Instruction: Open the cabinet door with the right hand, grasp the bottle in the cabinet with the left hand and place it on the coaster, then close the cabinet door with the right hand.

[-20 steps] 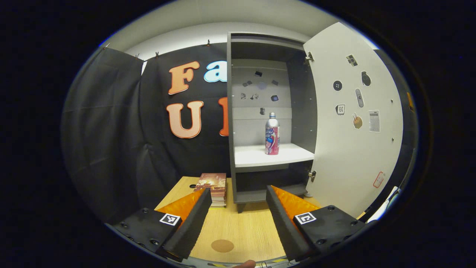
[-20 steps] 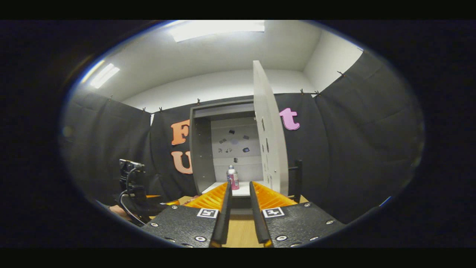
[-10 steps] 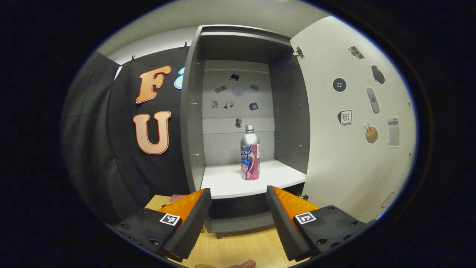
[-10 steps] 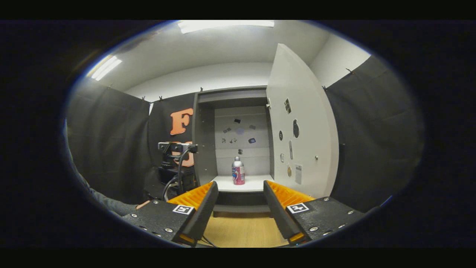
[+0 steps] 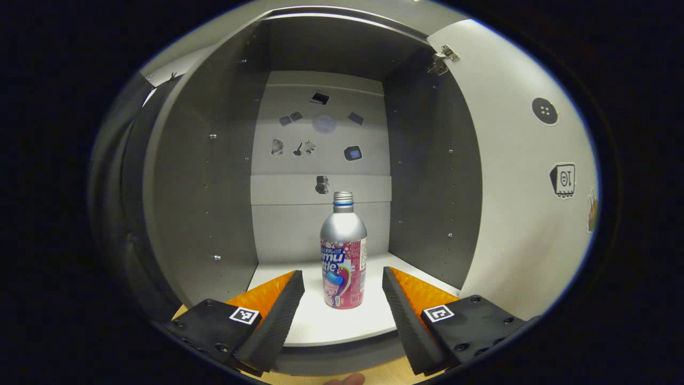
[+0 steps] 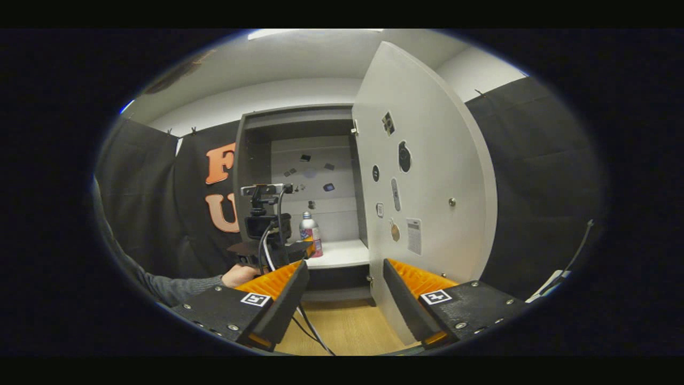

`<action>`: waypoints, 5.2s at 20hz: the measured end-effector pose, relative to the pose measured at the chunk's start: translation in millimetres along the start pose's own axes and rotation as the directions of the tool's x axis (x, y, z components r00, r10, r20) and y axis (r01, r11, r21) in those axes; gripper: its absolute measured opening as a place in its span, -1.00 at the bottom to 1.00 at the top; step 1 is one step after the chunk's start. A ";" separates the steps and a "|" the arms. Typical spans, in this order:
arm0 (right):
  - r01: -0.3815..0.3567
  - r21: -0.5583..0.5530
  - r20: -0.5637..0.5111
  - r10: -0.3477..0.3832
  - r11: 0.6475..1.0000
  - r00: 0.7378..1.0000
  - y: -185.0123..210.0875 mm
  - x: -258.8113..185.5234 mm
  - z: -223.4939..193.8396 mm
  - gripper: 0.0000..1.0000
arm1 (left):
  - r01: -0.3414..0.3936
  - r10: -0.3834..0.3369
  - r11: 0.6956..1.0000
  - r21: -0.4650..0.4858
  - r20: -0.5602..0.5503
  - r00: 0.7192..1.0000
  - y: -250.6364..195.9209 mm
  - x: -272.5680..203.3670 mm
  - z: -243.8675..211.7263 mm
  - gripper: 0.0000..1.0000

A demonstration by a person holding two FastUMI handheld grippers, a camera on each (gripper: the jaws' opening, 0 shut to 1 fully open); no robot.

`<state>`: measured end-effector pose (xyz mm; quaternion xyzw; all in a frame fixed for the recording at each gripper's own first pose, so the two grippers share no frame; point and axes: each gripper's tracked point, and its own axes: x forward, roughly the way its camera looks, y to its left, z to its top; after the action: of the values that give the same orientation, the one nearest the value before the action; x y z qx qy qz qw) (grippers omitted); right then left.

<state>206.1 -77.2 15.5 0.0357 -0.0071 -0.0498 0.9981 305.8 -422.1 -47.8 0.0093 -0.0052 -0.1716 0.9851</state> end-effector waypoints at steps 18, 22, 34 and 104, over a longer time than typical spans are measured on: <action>0.091 -0.053 -0.099 -0.096 0.994 0.990 -14.5 17.5 -23.7 0.75 | 0.008 -0.008 1.000 -0.001 0.001 1.000 -0.3 56.2 1.9 0.69; 0.066 -0.040 -0.089 -0.069 0.997 0.994 -11.7 -2.0 -24.2 0.75 | 0.002 -0.002 1.000 0.010 0.030 1.000 1.6 18.5 17.7 0.69; -0.040 0.027 -0.170 0.044 0.999 0.985 -17.6 -75.9 -61.9 0.75 | -0.125 0.129 0.989 0.085 -0.047 0.991 36.7 -165.4 -69.3 0.70; -0.089 0.045 -0.082 0.093 0.995 0.992 -74.2 -107.9 -26.4 0.74 | -0.213 0.215 0.976 0.034 -0.045 0.976 83.1 -320.5 -56.6 0.82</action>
<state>91.9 -138.1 -17.3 0.0582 0.0321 -0.0025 0.9978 33.1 -234.6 -104.9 0.0272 0.0149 -0.0642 0.9975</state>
